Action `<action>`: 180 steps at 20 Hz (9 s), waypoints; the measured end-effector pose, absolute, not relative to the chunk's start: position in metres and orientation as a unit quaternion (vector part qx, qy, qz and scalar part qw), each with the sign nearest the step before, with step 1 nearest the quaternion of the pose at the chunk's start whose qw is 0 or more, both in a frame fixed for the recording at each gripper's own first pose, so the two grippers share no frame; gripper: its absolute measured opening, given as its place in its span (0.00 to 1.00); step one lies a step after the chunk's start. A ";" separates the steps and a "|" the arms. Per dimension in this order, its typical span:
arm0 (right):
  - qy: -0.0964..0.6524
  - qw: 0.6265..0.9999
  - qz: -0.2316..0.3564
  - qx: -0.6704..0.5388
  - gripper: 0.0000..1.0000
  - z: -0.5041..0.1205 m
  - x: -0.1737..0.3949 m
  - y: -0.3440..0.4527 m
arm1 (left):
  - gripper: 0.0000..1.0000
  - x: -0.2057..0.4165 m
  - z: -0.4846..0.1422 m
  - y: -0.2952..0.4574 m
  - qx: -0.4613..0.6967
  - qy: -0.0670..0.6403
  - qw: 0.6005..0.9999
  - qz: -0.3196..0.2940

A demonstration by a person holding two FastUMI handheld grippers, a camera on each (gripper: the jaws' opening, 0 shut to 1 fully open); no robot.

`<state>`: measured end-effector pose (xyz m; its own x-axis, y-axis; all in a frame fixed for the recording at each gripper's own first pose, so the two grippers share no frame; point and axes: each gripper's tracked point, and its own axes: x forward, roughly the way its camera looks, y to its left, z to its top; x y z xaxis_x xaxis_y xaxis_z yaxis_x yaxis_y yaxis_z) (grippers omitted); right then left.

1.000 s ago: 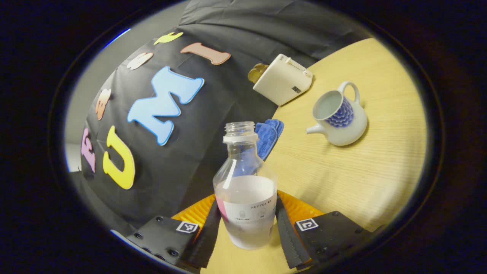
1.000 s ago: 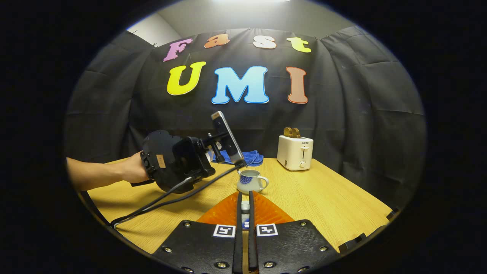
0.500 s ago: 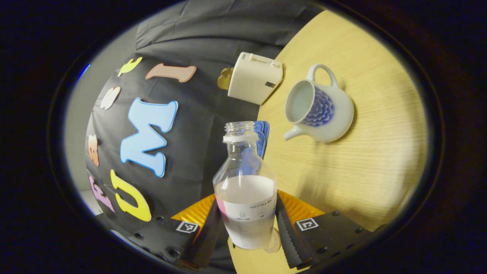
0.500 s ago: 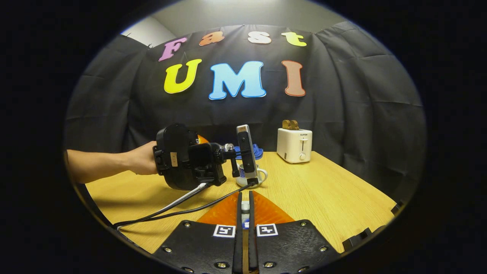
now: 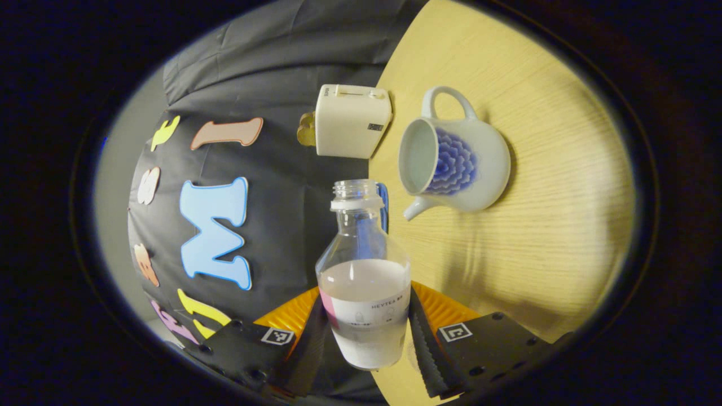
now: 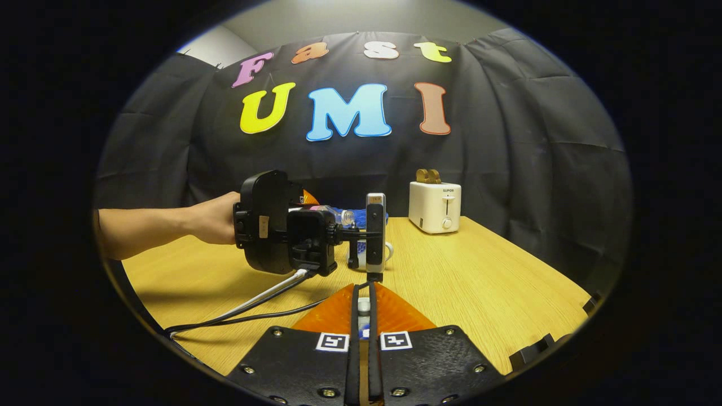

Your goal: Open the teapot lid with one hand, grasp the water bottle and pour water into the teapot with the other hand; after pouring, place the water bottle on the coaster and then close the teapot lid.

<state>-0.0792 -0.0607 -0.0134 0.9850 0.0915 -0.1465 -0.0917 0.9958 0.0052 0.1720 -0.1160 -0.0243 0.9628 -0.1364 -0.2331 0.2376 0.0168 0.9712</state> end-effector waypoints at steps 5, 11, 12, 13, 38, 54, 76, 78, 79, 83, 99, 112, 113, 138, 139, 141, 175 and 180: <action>0.072 0.996 0.044 0.004 0.06 -0.015 -0.079 -0.064 | 0.85 0.171 -0.021 -0.120 0.731 0.039 0.669 -0.127; 0.070 0.997 0.043 0.000 0.06 -0.015 -0.080 -0.065 | 0.85 0.171 -0.019 -0.128 0.767 0.039 0.628 -0.124; 0.069 0.997 0.043 0.000 0.06 -0.015 -0.080 -0.065 | 0.86 0.171 -0.019 -0.128 0.771 0.040 0.623 -0.124; 0.070 0.997 0.043 0.001 0.06 -0.016 -0.079 -0.066 | 0.86 0.171 -0.020 -0.128 0.775 0.044 0.618 -0.124; 0.063 0.997 0.038 0.005 0.06 -0.012 -0.080 -0.068 | 0.85 0.174 -0.010 -0.131 0.815 0.047 0.566 -0.117; 0.071 0.997 0.032 0.004 0.06 -0.017 -0.078 -0.073 | 0.85 0.174 -0.025 -0.137 0.803 0.052 0.578 -0.134; 0.044 0.998 0.039 0.007 0.06 0.011 -0.049 -0.054 | 0.85 0.143 0.018 -0.076 0.291 0.003 0.943 -0.161; 0.044 0.998 0.051 0.009 0.06 0.011 -0.043 -0.043 | 0.85 0.146 0.027 -0.045 0.219 -0.002 0.965 -0.144; 0.045 0.997 0.057 0.008 0.06 0.012 -0.040 -0.038 | 0.85 0.145 0.033 -0.025 0.181 -0.007 0.974 -0.136; 0.048 0.996 0.070 0.003 0.06 0.010 -0.032 -0.023 | 0.85 0.161 0.029 0.041 0.042 0.006 0.994 -0.105; 0.078 0.995 0.061 0.016 0.06 -0.012 -0.011 -0.031 | 0.84 0.233 -0.015 0.074 0.015 0.034 0.997 -0.075; 0.067 0.995 0.067 0.014 0.06 -0.003 -0.018 -0.026 | 1.00 0.206 0.003 0.081 0.014 0.025 0.998 -0.051; 0.064 0.996 0.069 0.013 0.06 -0.001 -0.018 -0.025 | 1.00 0.201 0.004 0.082 0.013 0.026 0.998 -0.049; 0.046 0.999 0.007 -0.017 0.06 0.003 0.148 -0.041 | 1.00 0.071 0.005 0.070 -0.077 0.024 0.995 -0.062; 0.044 0.999 0.007 -0.016 0.06 0.003 0.151 -0.042 | 1.00 0.072 0.005 0.071 -0.077 0.023 0.995 -0.059; 0.048 0.999 0.002 -0.017 0.06 -0.001 0.152 -0.043 | 1.00 0.072 0.004 0.071 -0.072 0.023 0.996 -0.057; 0.001 1.000 -0.010 0.000 0.96 0.001 -0.013 0.006 | 1.00 -0.008 -0.001 -0.006 0.000 0.001 0.999 -0.043; 0.000 1.000 -0.012 0.000 0.96 0.001 -0.013 0.005 | 1.00 -0.008 0.000 -0.015 -0.002 0.000 0.997 -0.072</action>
